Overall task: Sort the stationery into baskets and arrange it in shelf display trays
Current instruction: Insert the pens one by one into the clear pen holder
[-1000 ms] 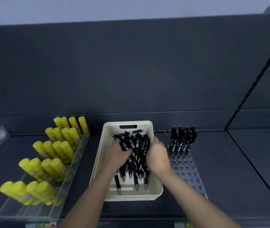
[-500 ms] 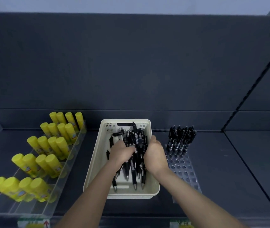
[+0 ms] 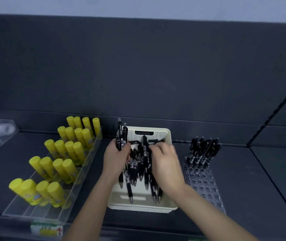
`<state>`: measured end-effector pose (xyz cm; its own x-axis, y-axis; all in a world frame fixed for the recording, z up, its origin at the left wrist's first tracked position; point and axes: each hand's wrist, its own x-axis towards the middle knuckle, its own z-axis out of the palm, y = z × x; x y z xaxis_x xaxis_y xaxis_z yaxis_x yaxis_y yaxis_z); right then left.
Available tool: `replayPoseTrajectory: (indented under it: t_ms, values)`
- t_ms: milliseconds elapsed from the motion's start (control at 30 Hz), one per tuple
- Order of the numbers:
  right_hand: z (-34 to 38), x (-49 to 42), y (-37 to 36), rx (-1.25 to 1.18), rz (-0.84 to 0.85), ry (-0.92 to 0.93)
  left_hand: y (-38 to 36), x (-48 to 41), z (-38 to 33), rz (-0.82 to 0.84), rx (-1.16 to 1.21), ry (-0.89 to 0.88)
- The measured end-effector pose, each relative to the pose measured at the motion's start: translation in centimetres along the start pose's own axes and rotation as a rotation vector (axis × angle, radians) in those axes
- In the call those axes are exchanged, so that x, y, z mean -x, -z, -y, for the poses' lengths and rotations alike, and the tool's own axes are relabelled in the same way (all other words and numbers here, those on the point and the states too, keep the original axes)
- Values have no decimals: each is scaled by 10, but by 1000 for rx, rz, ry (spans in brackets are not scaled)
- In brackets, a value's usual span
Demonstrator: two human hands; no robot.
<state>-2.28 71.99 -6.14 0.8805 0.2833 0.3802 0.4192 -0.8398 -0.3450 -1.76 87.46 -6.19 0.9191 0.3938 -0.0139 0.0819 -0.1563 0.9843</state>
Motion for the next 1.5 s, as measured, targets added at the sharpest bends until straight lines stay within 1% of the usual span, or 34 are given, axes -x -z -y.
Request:
replayPoseTrajectory:
  t_ms: [33, 100, 133, 167, 267, 433, 500, 633, 867, 967, 1067, 1133, 1233, 1333, 1400, 1500]
  values:
    - [8, -1, -3, -74, 116, 42, 1, 2, 1, -26, 24, -13]
    - [21, -6, -13, -183, 372, 19, 3, 5, 4, -55, 44, -47]
    - [26, -8, -20, -205, 436, -25, 4, 7, 5, -60, 32, -70]
    - [29, -11, -26, -217, 465, -78, 4, 9, 5, -60, 18, -93]
    - [38, -19, -42, -194, 494, -184, 3, 14, 4, -79, -8, -133]
    - [49, -30, -53, -59, 601, -193, 8, 13, 2, -168, 46, -106]
    - [51, -34, -54, -50, 632, -230, 9, 13, 2, -157, 63, -99]
    - [57, -36, -49, -13, 696, -220, 11, 13, 0, -110, 144, -90]
    - [63, -31, -53, 43, 715, -243, 28, 13, -10, 11, 458, -19]
    - [68, -27, -60, 121, 698, -251, 33, 15, -9, 29, 499, 2]
    - [73, -22, -65, 101, 642, -318, 41, 18, -5, 30, 493, 40]
    - [70, -24, -61, -5, 648, -365, 47, 20, -1, 15, 498, 77]
    - [56, -33, -43, -361, 655, -457, 50, 21, 2, 5, 482, 91]
    - [40, -38, -19, -689, 529, -526, 46, 22, 1, 21, 468, 85]
    - [33, -36, -3, -877, 467, -549, 40, 23, 0, 61, 437, 93]
    - [25, -32, 19, -1055, 410, -550, 23, 25, -6, 206, 379, 96]
